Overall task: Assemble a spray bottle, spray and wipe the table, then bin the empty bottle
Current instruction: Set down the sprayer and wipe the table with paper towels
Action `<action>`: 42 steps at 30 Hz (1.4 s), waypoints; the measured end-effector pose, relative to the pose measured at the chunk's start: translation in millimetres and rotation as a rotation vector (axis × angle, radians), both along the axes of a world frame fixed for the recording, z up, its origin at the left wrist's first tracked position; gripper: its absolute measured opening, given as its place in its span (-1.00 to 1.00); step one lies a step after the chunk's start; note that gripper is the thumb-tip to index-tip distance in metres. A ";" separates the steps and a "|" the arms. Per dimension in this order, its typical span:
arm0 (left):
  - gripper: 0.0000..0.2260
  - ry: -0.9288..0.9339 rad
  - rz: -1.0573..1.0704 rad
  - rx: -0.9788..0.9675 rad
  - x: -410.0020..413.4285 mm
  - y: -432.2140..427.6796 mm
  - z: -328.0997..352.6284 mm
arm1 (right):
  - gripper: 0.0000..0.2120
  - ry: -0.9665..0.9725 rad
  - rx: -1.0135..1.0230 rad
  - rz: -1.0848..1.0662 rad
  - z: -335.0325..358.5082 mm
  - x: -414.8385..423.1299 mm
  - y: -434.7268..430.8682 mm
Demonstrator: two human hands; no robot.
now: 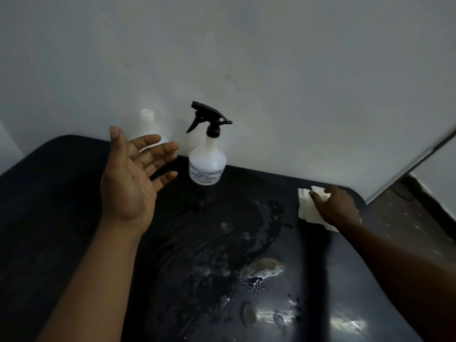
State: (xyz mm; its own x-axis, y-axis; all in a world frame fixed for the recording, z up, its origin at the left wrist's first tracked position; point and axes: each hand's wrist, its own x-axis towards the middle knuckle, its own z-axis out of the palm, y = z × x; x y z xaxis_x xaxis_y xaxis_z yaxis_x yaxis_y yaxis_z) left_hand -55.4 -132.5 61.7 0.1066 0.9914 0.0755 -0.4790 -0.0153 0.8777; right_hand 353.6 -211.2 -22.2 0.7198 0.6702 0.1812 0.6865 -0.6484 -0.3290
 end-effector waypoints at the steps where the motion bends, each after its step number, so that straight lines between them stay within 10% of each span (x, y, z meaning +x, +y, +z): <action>1: -0.46 -0.009 -0.015 -0.001 5.4 -1.1 -0.5 | -0.53 0.000 0.013 0.000 1.1 4.7 -3.6; 42: -0.61 -0.006 -0.016 -0.012 -5.0 0.4 -0.1 | -0.71 0.363 0.200 -0.103 -7.0 -1.0 4.7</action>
State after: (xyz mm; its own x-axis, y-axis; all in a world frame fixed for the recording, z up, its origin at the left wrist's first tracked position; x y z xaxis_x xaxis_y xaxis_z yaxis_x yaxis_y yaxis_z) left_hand -60.4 -132.2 61.5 0.1217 0.9905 0.0643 -0.4842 0.0027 0.8750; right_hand 352.5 -206.5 -29.3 0.8224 0.5685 0.0225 0.4377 -0.6069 -0.6634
